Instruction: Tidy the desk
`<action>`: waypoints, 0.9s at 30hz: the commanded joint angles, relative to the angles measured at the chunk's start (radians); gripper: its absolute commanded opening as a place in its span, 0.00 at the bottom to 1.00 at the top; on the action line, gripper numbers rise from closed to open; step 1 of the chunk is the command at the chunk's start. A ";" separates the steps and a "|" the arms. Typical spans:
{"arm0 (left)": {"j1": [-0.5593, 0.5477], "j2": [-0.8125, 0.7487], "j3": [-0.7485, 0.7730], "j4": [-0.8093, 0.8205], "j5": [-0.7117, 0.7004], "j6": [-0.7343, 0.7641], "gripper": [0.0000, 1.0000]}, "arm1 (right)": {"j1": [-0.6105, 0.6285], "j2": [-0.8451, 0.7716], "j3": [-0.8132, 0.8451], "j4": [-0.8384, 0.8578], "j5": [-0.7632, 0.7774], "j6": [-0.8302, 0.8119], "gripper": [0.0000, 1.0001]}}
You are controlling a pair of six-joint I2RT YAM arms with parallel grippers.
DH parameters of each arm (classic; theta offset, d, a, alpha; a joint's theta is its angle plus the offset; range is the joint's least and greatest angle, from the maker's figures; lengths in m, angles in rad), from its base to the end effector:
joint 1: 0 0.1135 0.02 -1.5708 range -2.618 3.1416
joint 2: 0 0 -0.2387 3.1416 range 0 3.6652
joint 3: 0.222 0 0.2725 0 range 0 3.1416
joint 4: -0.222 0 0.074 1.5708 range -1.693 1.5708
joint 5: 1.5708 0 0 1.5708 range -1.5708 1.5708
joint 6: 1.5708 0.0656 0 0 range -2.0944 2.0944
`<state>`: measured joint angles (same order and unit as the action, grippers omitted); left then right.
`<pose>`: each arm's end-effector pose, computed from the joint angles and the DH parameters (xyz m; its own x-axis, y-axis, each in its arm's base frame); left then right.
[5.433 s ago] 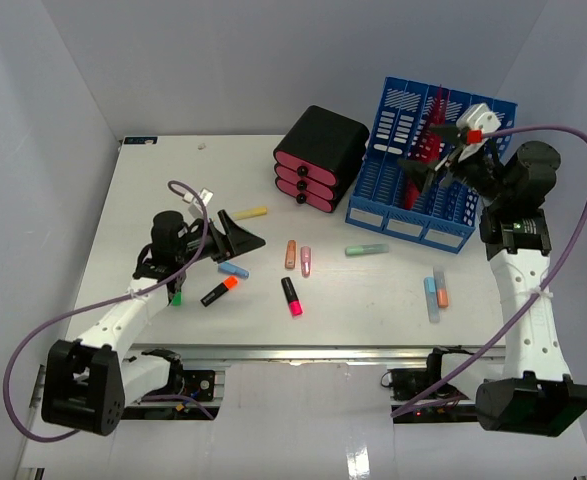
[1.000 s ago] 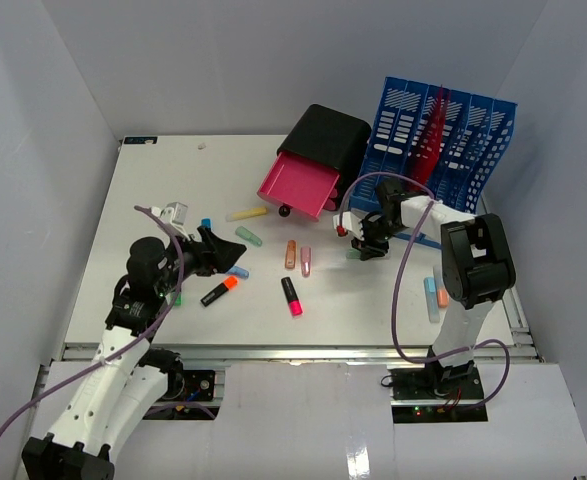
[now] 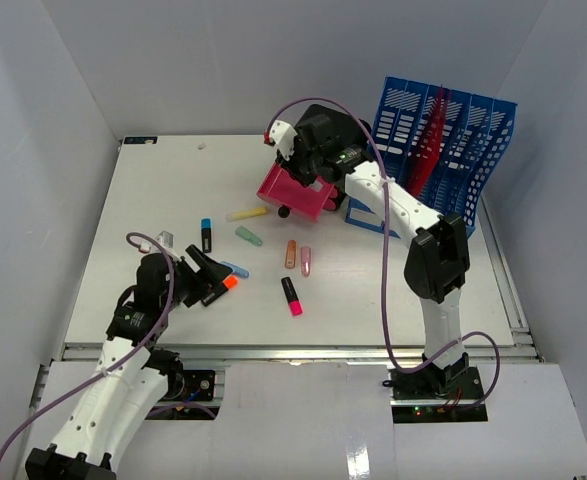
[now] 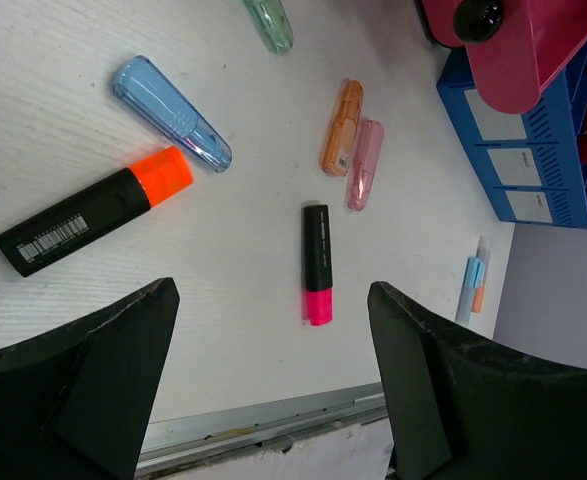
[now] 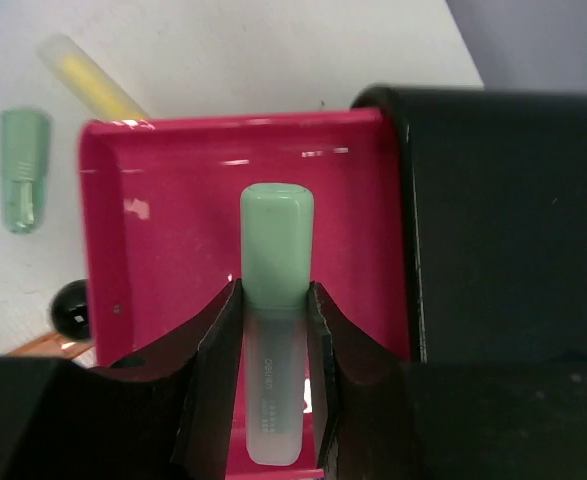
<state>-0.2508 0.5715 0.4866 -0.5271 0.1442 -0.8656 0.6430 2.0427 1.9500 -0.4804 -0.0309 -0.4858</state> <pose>0.1942 -0.0595 0.2000 -0.6345 -0.6153 -0.4677 -0.1907 0.7110 -0.6768 0.4117 0.3110 0.2856 -0.0942 -0.6537 -0.7508 -0.7510 0.5418 -0.3775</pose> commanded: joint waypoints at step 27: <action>0.075 1.029 0.639 0.002 0.000 -0.413 0.76 | -0.199 -0.681 -0.574 -0.001 -0.799 -0.073 0.81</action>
<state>-0.2026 1.4780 1.0354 -0.4740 0.1348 -1.0840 0.4942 1.5451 1.5733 -0.4887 -0.5288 -0.5227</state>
